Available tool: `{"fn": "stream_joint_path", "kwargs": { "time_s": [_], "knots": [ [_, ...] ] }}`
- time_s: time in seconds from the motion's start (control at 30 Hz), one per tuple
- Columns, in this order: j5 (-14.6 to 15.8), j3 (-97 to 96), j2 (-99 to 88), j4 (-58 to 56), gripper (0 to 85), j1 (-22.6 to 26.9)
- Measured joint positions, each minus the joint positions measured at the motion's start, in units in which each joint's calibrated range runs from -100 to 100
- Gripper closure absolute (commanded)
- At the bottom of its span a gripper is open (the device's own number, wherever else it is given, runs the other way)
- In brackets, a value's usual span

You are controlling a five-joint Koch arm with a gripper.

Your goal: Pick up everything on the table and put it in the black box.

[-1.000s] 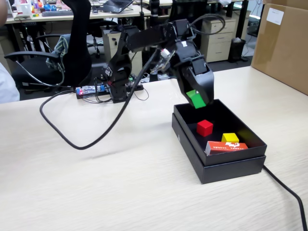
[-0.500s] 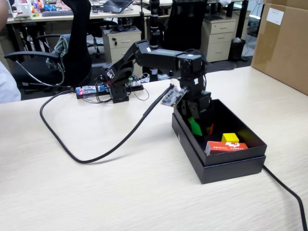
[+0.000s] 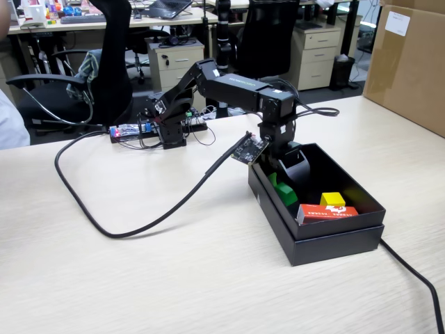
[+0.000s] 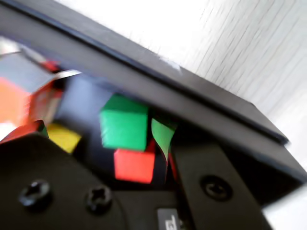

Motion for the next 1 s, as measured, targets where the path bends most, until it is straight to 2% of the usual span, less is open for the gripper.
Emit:
{"fn": "stream_joint_path", "kwargs": {
  "time_s": [0.3,0.5,0.6,0.67,0.73,0.77,1.0],
  "knots": [
    [0.0,-0.37,-34.95,-0.08,41.1,-2.34],
    [-0.2,-14.42,-56.05,0.15,38.4,-6.11],
    [-0.2,-27.29,-67.96,3.95,38.4,-9.62],
    [-0.1,-47.19,-82.2,14.01,38.3,-11.67],
    [-0.34,-59.42,-90.74,20.52,37.8,-11.97],
    [-0.39,-71.47,-99.42,24.93,37.6,-12.01],
    [-0.59,-89.09,-116.38,32.91,35.9,-12.26]
  ]
}}
